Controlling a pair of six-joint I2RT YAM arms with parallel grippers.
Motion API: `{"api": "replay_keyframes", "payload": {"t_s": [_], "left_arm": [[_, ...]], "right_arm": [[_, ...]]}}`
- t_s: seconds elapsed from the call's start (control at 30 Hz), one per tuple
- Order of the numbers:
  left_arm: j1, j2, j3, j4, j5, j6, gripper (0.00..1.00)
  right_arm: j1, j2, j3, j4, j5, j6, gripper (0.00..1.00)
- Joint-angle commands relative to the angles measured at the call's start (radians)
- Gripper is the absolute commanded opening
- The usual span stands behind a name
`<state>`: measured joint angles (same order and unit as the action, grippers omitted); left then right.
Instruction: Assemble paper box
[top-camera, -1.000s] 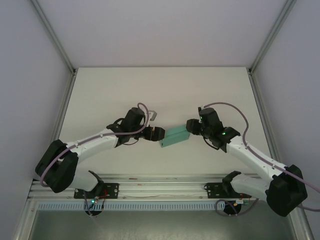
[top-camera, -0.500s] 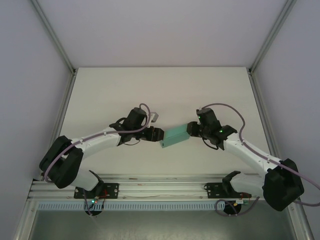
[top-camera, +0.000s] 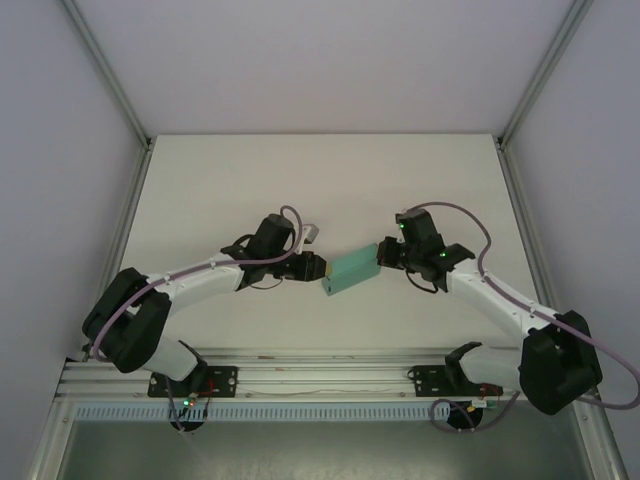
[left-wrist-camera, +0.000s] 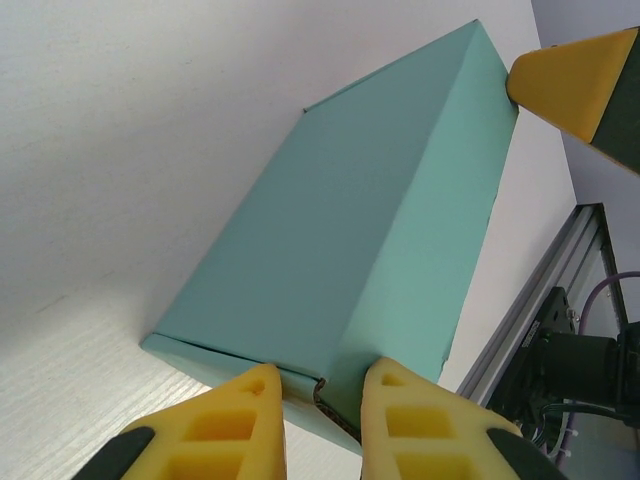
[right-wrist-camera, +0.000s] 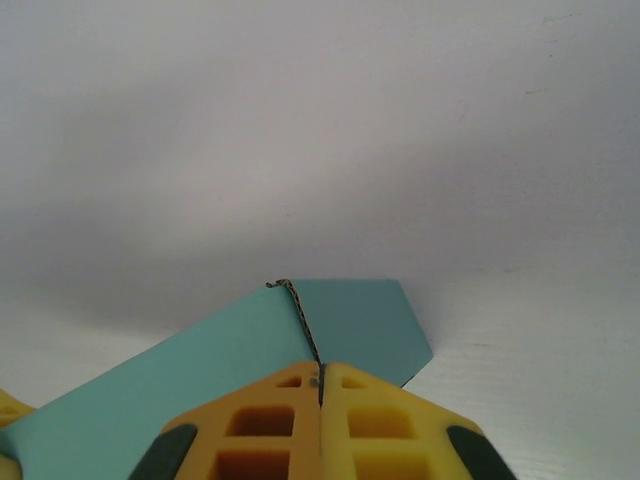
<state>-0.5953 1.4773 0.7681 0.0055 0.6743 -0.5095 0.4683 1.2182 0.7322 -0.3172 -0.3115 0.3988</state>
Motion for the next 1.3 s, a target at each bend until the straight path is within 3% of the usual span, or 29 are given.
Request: {"api": "replay_keyframes", "payload": {"t_s": [0.0,0.1,0.3,0.37,0.43,0.53,0.6,0.77,0.83,0.93,0.97,1.03,1.13,1.27], "left_arm": [[-0.003,0.081,-0.066,-0.064,-0.098,0.000,0.12],[-0.003,0.090,-0.070,-0.083,-0.130,0.004,0.05],[-0.003,0.093,-0.047,-0.101,-0.157,0.015,0.04],[-0.003,0.081,-0.025,-0.115,-0.169,0.026,0.06],[-0.004,0.073,0.008,-0.139,-0.191,0.030,0.26],[-0.004,0.063,0.049,-0.149,-0.203,0.041,0.33],[-0.004,0.054,0.074,-0.161,-0.208,0.055,0.46],[-0.004,0.005,0.123,-0.190,-0.219,0.088,0.63],[-0.003,-0.010,0.145,-0.201,-0.239,0.105,0.78],[-0.003,-0.032,0.184,-0.227,-0.248,0.131,0.88],[-0.003,-0.040,0.193,-0.232,-0.258,0.136,0.99],[-0.003,-0.056,0.204,-0.241,-0.278,0.141,1.00],[-0.003,-0.073,0.211,-0.243,-0.303,0.151,1.00],[-0.001,-0.087,0.205,-0.247,-0.343,0.161,1.00]], "right_arm": [[0.015,0.068,-0.106,-0.125,-0.066,0.034,0.00],[0.016,0.052,-0.124,-0.111,-0.052,0.041,0.00],[0.015,0.022,-0.096,-0.137,-0.016,0.044,0.00],[0.015,0.008,-0.062,-0.155,0.012,0.031,0.05],[0.015,0.001,-0.023,-0.165,0.044,0.020,0.14],[0.015,-0.004,0.037,-0.185,0.097,-0.002,0.25],[0.016,-0.009,0.070,-0.187,0.105,-0.019,0.31],[0.016,-0.028,0.127,-0.185,0.112,-0.058,0.46],[0.016,-0.036,0.148,-0.182,0.114,-0.083,0.50],[0.015,-0.043,0.192,-0.197,0.121,-0.120,0.59],[0.015,-0.047,0.202,-0.198,0.124,-0.129,0.62],[0.015,-0.048,0.232,-0.188,0.141,-0.124,0.64],[0.016,-0.031,0.287,-0.189,0.064,-0.178,0.70],[0.015,-0.006,0.290,-0.142,-0.103,-0.389,0.79]]}}
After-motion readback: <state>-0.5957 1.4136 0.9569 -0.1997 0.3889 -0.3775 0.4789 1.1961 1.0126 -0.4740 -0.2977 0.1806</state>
